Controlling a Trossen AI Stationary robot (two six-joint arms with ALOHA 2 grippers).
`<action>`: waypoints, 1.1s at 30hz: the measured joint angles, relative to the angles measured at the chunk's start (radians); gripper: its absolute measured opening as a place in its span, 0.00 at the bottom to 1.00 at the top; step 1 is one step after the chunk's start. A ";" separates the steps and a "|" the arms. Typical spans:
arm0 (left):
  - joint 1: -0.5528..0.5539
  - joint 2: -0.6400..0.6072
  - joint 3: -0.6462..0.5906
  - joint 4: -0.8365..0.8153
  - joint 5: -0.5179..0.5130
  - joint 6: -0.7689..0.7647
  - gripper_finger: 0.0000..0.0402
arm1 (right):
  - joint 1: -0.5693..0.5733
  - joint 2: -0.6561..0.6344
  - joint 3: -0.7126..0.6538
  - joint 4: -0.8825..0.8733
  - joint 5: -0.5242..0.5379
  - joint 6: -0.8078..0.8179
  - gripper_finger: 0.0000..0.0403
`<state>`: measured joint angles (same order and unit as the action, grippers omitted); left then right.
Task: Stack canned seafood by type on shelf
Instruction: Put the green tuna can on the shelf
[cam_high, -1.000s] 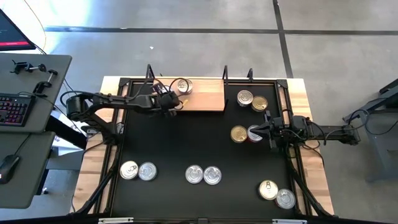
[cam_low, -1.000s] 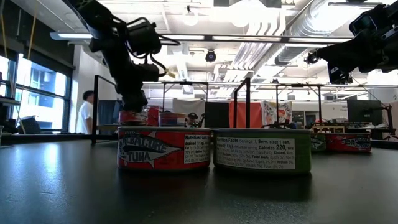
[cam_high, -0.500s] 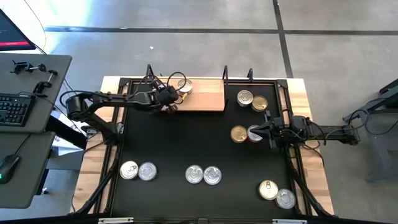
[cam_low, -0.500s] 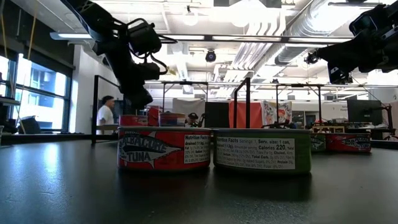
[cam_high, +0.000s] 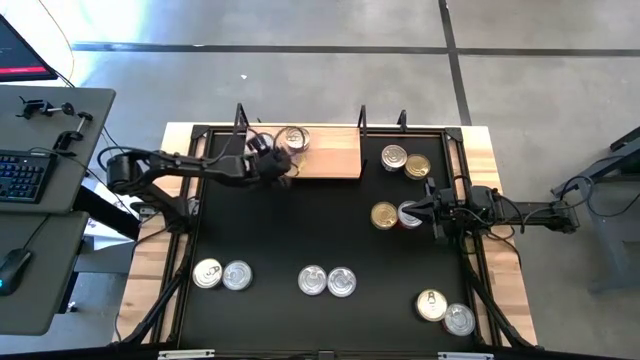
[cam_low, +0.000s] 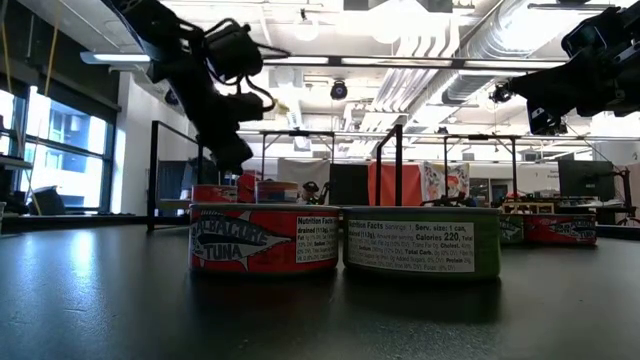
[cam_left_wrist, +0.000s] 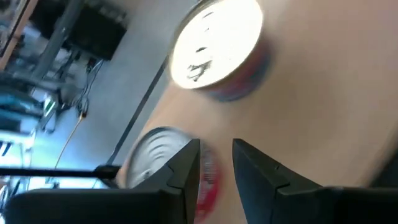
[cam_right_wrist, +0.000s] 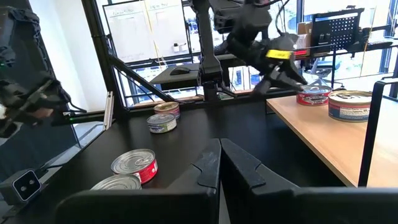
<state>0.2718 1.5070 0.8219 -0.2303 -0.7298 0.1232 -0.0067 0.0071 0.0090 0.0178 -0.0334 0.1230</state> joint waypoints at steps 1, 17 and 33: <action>-0.023 0.000 0.000 0.005 0.015 -0.003 0.21 | 0.000 0.000 0.000 0.000 0.000 0.000 0.00; -0.407 0.023 -0.165 0.643 0.318 -0.096 0.20 | 0.000 0.000 0.000 0.000 0.000 0.000 0.00; -0.516 0.282 -0.210 1.097 0.290 -0.175 0.20 | 0.000 0.007 0.000 0.000 0.000 0.000 0.00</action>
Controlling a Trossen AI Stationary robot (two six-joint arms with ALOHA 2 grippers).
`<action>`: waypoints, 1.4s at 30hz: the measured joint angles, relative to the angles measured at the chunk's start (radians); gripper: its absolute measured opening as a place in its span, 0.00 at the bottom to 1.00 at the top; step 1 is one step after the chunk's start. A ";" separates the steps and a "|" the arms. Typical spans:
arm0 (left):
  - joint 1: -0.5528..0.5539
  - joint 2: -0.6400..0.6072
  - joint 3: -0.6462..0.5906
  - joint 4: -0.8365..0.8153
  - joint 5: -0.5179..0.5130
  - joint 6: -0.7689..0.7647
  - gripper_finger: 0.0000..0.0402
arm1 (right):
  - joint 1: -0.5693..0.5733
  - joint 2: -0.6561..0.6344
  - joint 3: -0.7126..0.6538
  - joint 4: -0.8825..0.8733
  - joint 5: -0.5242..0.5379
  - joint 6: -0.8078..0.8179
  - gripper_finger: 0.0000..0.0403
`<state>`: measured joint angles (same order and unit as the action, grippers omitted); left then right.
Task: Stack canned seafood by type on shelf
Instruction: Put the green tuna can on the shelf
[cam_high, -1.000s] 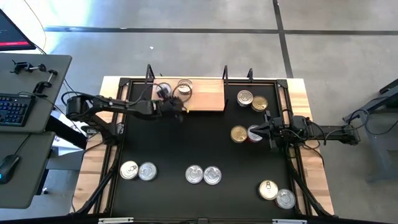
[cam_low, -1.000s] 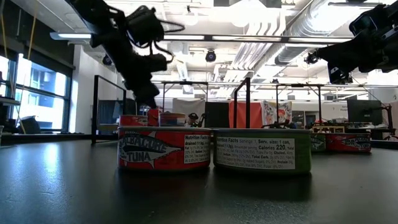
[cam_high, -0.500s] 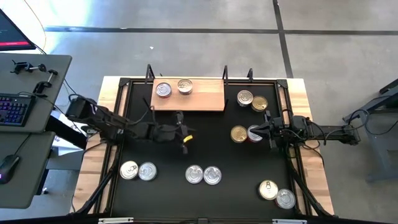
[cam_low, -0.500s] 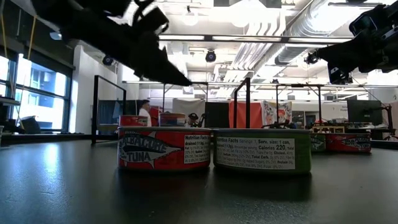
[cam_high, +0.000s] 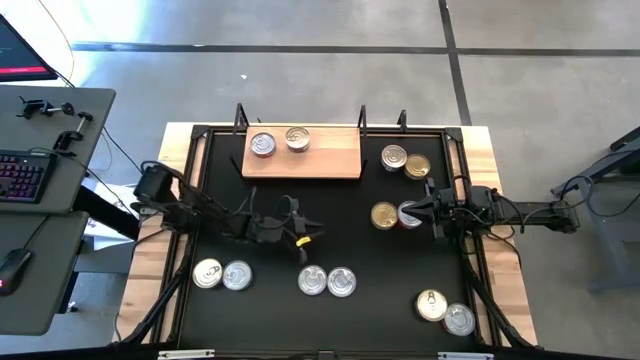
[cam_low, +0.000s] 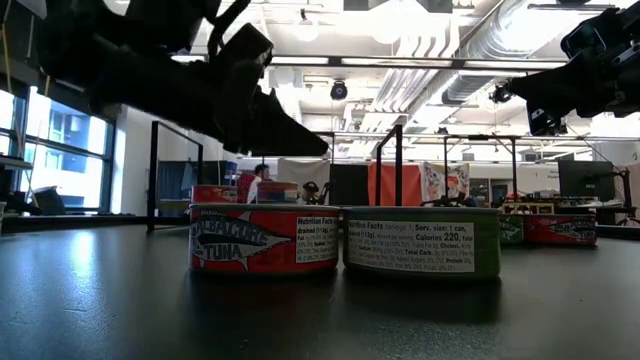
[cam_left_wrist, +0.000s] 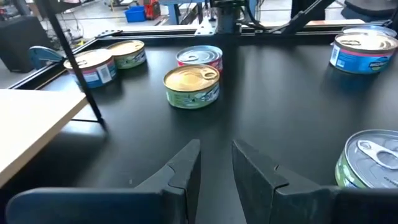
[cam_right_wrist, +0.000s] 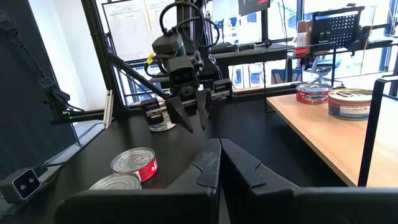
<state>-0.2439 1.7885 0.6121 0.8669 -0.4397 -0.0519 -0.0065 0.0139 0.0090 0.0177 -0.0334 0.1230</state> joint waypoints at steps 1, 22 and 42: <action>-0.004 0.005 0.000 0.000 0.000 0.000 0.20 | 0.000 0.000 0.000 0.000 0.000 0.000 0.00; -0.057 0.010 0.000 0.015 -0.002 0.016 0.20 | 0.000 0.000 0.001 0.084 0.002 0.067 0.00; -0.058 0.010 0.001 0.021 0.000 0.003 0.20 | 0.291 0.149 0.000 0.573 -0.058 -0.123 0.00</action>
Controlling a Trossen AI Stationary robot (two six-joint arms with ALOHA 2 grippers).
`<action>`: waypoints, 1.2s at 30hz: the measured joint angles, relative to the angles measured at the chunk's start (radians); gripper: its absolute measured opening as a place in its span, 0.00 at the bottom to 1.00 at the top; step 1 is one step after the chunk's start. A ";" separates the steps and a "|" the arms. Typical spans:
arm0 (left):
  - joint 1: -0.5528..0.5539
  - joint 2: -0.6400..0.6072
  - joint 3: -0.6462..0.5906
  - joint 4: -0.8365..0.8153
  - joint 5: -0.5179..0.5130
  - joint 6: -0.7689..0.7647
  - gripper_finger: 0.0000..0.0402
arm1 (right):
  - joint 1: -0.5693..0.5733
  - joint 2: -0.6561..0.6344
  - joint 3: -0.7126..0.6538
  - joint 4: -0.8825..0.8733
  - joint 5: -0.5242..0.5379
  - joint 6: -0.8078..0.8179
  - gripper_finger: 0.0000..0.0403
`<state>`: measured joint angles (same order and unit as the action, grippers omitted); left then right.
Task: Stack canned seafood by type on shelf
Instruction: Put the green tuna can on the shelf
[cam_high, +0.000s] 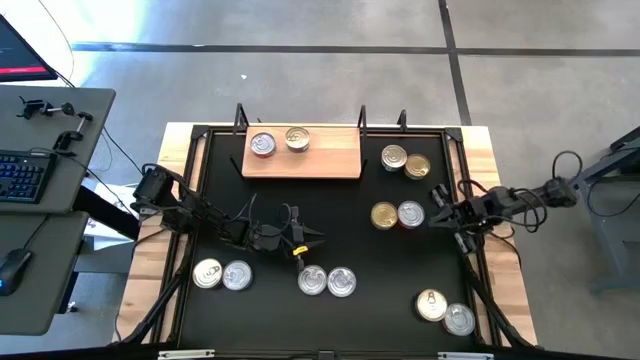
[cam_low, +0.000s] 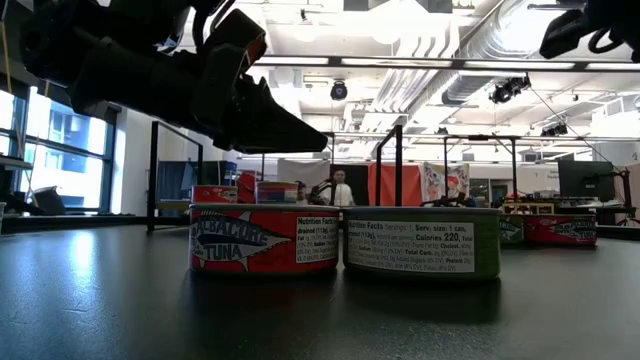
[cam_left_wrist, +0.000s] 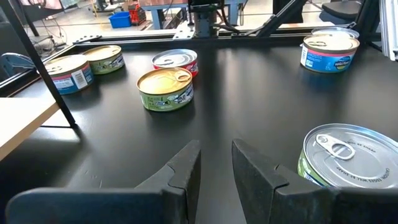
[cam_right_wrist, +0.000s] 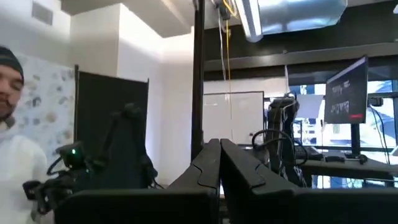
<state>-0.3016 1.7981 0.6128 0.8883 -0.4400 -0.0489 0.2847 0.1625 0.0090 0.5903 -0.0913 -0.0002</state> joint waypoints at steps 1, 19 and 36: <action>0.000 0.000 0.000 0.000 0.000 -0.001 0.20 | 0.015 0.032 0.000 0.020 0.028 -0.013 0.00; 0.000 0.000 0.000 0.007 -0.001 -0.002 0.20 | -0.010 0.523 0.000 0.055 0.441 0.241 0.02; 0.000 0.000 0.000 0.007 -0.001 -0.002 0.20 | -0.001 0.975 0.248 -0.169 0.513 0.019 0.45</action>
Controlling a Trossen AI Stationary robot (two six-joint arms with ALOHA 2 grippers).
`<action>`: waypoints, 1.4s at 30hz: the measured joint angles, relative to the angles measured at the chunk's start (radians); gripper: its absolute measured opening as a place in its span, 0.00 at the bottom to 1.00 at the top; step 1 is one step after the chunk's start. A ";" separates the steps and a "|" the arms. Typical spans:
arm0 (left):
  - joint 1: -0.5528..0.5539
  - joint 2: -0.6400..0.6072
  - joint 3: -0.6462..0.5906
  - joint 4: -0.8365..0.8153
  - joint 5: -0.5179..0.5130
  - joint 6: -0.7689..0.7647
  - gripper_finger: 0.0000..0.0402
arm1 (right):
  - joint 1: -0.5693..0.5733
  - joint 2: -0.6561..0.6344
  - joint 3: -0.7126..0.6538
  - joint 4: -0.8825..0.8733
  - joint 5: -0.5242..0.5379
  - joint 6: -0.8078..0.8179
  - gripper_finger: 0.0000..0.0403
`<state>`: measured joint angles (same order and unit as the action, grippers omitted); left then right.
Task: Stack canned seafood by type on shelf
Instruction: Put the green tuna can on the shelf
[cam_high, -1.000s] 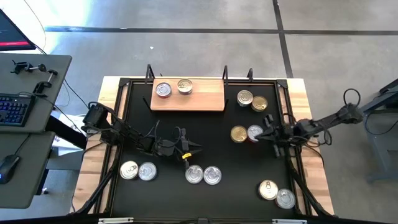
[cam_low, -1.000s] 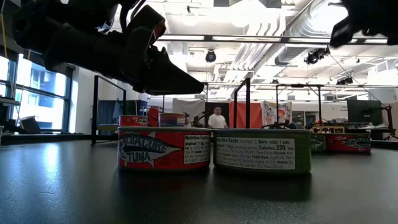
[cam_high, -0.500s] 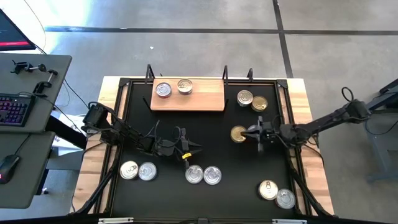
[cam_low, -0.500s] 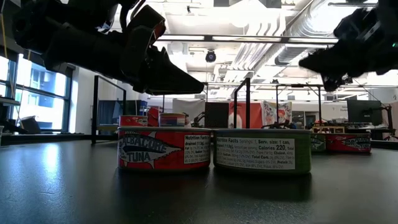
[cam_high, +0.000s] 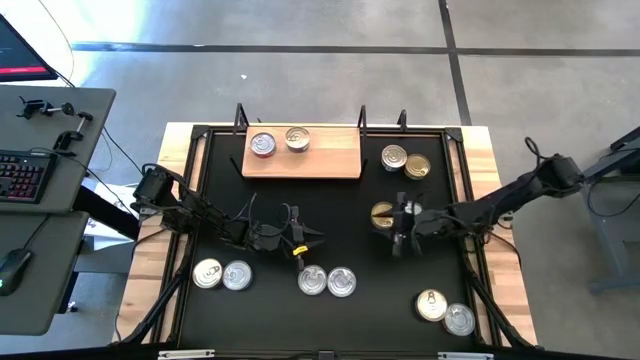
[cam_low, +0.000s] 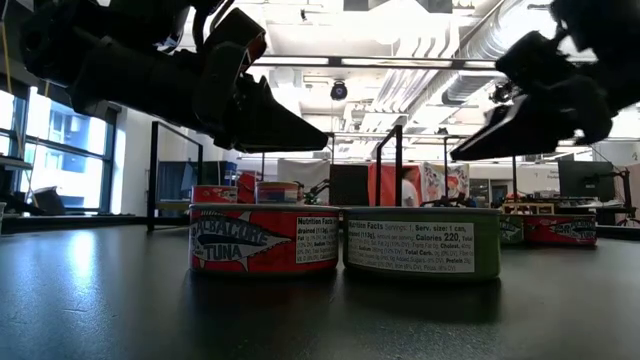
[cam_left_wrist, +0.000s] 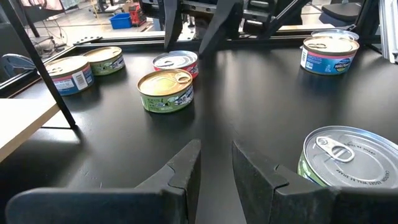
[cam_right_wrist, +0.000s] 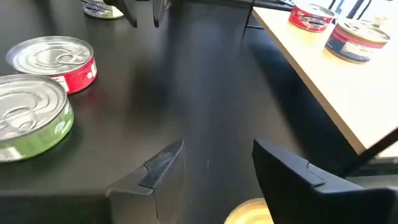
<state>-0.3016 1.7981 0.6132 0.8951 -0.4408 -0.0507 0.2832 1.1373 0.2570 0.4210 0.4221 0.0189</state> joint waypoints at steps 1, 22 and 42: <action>0.000 0.000 0.000 0.000 0.000 -0.001 0.20 | 0.000 0.022 0.026 -0.012 0.001 -0.001 0.45; -0.157 -0.234 0.000 -0.116 -0.306 0.184 0.20 | 0.018 0.079 0.172 -0.424 -0.001 0.219 0.45; -0.119 -0.233 0.000 -0.308 -0.292 0.084 0.20 | 0.021 0.080 -0.009 -0.287 0.068 0.041 0.17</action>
<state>-0.4207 1.5653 0.6132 0.5868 -0.7330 0.0337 0.3038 1.2175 0.2480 0.1336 0.4898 0.0600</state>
